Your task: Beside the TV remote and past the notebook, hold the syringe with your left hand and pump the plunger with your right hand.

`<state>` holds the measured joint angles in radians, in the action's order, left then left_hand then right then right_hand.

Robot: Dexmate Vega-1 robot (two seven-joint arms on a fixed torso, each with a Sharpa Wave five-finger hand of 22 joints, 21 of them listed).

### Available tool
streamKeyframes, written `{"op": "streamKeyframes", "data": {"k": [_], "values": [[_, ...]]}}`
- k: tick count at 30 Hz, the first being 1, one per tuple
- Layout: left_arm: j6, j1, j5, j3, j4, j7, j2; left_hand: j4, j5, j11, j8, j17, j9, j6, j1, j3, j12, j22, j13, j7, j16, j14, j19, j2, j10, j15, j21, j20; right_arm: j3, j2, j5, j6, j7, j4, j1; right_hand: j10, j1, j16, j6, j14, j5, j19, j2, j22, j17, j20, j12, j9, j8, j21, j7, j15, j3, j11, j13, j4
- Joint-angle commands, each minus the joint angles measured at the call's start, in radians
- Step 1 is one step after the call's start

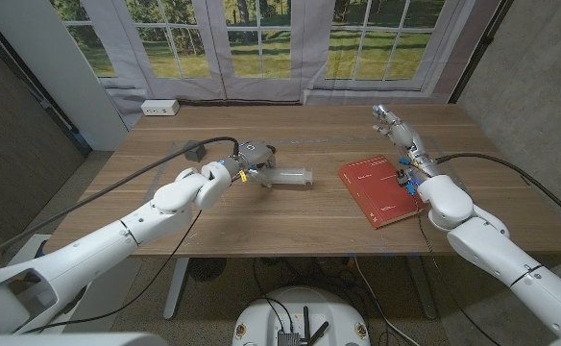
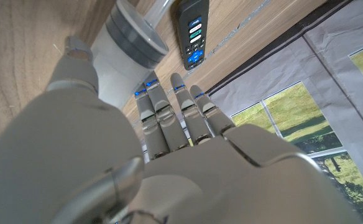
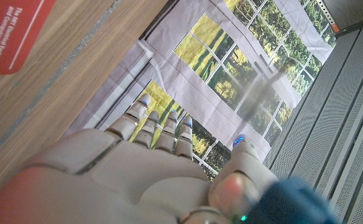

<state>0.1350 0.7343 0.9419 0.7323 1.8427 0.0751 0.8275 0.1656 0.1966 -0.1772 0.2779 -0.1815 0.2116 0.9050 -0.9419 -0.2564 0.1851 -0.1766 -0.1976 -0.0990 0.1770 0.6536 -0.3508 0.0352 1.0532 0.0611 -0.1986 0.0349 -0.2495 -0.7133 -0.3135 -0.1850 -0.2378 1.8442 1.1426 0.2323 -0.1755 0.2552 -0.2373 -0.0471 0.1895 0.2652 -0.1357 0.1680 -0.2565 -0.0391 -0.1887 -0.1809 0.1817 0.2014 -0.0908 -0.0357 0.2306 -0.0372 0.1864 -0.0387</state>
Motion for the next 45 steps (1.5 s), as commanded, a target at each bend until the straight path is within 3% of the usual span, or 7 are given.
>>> {"op": "streamKeyframes", "data": {"k": [1, 14, 18, 22, 27, 35, 45], "values": [[0.009, -0.023, 0.044, 0.025, -0.012, 0.041, -0.009, -0.011, 0.006, -0.05, -0.006, 0.0, 0.002, 0.088, -0.085, -0.025, 0.001, -0.003, -0.002, -0.106, 0.002, -0.007, 0.013, -0.108, 0.035, 0.155, 0.005, -0.002, -0.016, 0.014, -0.03, -0.02, 0.005, -0.036, -0.012, 0.003, 0.008, 0.004, -0.007, -0.011, 0.002, 0.013, -0.006, -0.001, -0.003, -0.001, -0.005, 0.0, 0.01, 0.002, 0.008, -0.006, 0.006, 0.005, 0.003, 0.0], [0.034, -0.031, 0.06, 0.034, -0.003, 0.11, -0.014, -0.008, 0.007, -0.049, -0.037, 0.0, -0.005, 0.036, -0.056, -0.033, -0.008, -0.003, 0.001, -0.11, 0.0, -0.039, 0.033, -0.09, -0.04, 0.151, 0.006, -0.013, -0.023, 0.019, -0.031, -0.026, -0.008, -0.045, -0.013, 0.005, 0.007, 0.005, -0.009, -0.014, 0.002, 0.016, -0.007, -0.001, -0.004, 0.0, -0.006, 0.0, 0.01, 0.0, 0.01, -0.008, 0.01, 0.009, 0.003, -0.002], [0.039, -0.031, 0.059, 0.035, 0.001, 0.126, -0.014, -0.009, 0.007, -0.048, -0.068, -0.002, -0.011, -0.023, -0.034, -0.036, -0.009, -0.003, 0.002, -0.112, 0.003, -0.059, 0.044, -0.078, -0.104, 0.147, 0.005, -0.019, -0.024, 0.017, -0.031, -0.026, -0.009, -0.046, -0.013, 0.006, 0.007, 0.005, -0.012, -0.015, 0.002, 0.016, -0.008, -0.001, -0.005, 0.0, -0.007, 0.0, 0.011, -0.002, 0.009, -0.008, 0.012, 0.009, 0.003, -0.003], [0.043, -0.031, 0.058, 0.033, 0.007, 0.14, -0.012, -0.009, 0.006, -0.047, -0.08, -0.003, -0.013, -0.051, -0.025, -0.033, -0.01, -0.003, 0.002, -0.113, 0.001, -0.077, 0.057, -0.07, -0.132, 0.144, 0.007, -0.029, -0.024, 0.017, -0.029, -0.027, -0.014, -0.047, -0.013, 0.007, 0.007, 0.006, -0.013, -0.016, 0.002, 0.018, -0.008, -0.001, -0.006, 0.001, -0.007, 0.0, 0.011, -0.002, 0.009, -0.006, 0.013, 0.008, 0.003, -0.004], [0.045, -0.031, 0.051, 0.029, 0.015, 0.158, -0.008, -0.01, 0.005, -0.045, -0.101, -0.007, -0.017, -0.144, -0.001, -0.021, -0.014, -0.002, 0.004, -0.114, 0.006, -0.116, 0.078, -0.055, -0.231, 0.142, 0.007, -0.036, -0.024, 0.016, -0.027, -0.027, -0.018, -0.045, -0.01, 0.007, 0.007, 0.007, -0.015, -0.017, 0.002, 0.018, -0.009, -0.001, -0.006, 0.0, -0.008, 0.0, 0.012, -0.003, 0.009, -0.006, 0.015, 0.008, 0.003, -0.005], [0.045, -0.032, 0.045, 0.025, 0.023, 0.173, -0.004, -0.012, 0.006, -0.04, -0.096, -0.004, -0.02, -0.262, 0.039, 0.003, -0.01, -0.001, 0.006, -0.12, 0.006, -0.188, 0.109, -0.03, -0.389, 0.136, 0.007, -0.058, -0.022, 0.014, -0.025, -0.024, -0.025, -0.039, -0.002, 0.007, 0.007, 0.007, -0.015, -0.018, 0.002, 0.019, -0.01, -0.001, -0.008, 0.001, -0.008, 0.0, 0.012, -0.004, 0.009, -0.006, 0.017, 0.007, 0.003, -0.005], [0.059, -0.024, 0.043, 0.018, 0.037, 0.186, -0.001, -0.013, 0.006, -0.038, -0.095, 0.001, -0.023, -0.35, 0.071, 0.02, -0.008, 0.0, 0.008, -0.119, 0.002, -0.244, 0.133, -0.009, -0.496, 0.123, 0.008, -0.064, -0.022, 0.013, -0.023, -0.024, -0.029, -0.034, 0.002, 0.008, 0.008, 0.007, -0.016, -0.017, 0.002, 0.02, -0.01, -0.001, -0.009, 0.003, -0.008, 0.0, 0.011, -0.006, 0.008, -0.007, 0.019, 0.007, 0.003, -0.005]]}}
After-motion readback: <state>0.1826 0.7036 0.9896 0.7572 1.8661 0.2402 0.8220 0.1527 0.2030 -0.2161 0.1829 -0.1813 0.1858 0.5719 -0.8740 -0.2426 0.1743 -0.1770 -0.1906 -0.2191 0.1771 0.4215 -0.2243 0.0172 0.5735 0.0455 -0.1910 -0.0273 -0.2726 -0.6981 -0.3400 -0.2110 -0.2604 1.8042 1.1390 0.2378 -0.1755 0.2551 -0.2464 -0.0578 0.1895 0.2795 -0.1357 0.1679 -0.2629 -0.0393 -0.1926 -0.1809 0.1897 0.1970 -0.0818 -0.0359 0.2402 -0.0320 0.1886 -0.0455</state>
